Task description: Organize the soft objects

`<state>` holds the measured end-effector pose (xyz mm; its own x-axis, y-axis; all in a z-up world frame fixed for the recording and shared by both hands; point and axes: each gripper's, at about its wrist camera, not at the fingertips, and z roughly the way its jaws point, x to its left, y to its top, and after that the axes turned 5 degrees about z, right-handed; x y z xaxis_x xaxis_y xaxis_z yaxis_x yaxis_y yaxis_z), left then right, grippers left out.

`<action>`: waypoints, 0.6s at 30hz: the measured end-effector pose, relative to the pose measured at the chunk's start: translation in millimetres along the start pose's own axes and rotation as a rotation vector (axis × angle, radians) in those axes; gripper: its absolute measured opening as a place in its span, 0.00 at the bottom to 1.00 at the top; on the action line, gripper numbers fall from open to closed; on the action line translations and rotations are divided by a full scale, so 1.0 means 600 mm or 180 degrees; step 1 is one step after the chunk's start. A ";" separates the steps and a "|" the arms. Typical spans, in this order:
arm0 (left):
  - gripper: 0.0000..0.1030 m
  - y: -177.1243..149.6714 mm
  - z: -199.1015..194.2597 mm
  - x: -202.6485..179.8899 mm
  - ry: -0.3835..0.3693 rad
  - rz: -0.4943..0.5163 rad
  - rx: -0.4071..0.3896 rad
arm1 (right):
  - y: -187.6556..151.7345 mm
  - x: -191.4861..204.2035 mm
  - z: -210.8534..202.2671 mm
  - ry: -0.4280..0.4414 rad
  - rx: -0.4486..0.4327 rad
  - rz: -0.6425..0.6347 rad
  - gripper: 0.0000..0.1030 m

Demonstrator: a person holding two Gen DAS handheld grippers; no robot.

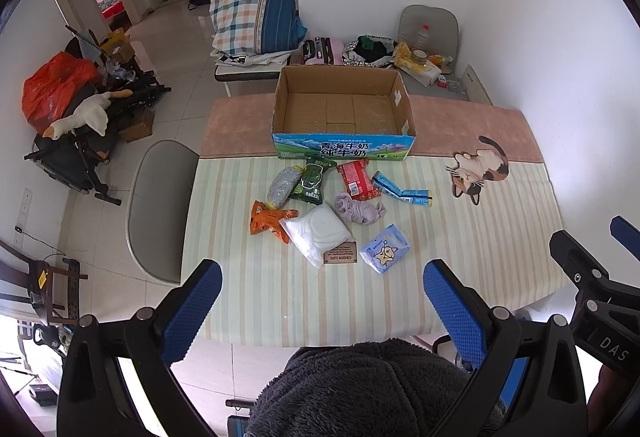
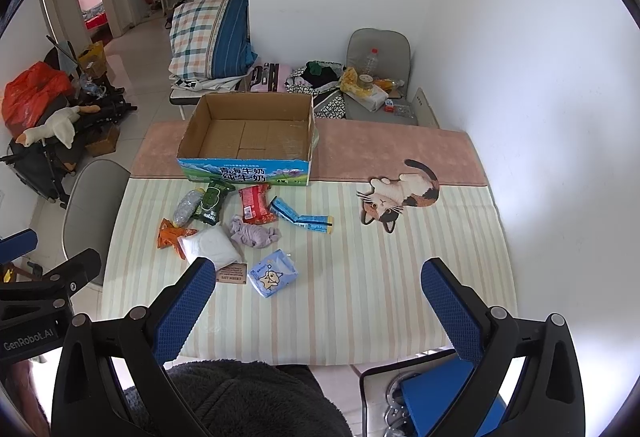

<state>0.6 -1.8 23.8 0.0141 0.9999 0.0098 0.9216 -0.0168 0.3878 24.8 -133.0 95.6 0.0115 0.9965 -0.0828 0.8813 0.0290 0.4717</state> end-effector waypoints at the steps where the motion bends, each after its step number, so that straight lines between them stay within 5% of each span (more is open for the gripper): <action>1: 1.00 -0.002 0.000 0.001 -0.0001 0.0001 -0.0001 | 0.000 0.000 0.001 0.0003 0.0003 0.0000 1.00; 11: 1.00 0.013 0.052 0.043 0.0088 -0.0235 -0.0013 | 0.000 -0.010 0.044 0.0157 0.0110 0.0192 1.00; 18: 1.00 0.033 0.231 0.115 0.0252 -0.0578 0.0446 | -0.014 -0.007 0.298 0.0497 0.1092 0.0611 1.00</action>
<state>73.5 67.2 -95.7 -0.1821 0.9829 0.0260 0.9511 0.1694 0.2583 101.6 -151.3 -65.0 0.1424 0.9819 0.1245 0.9766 -0.1599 0.1439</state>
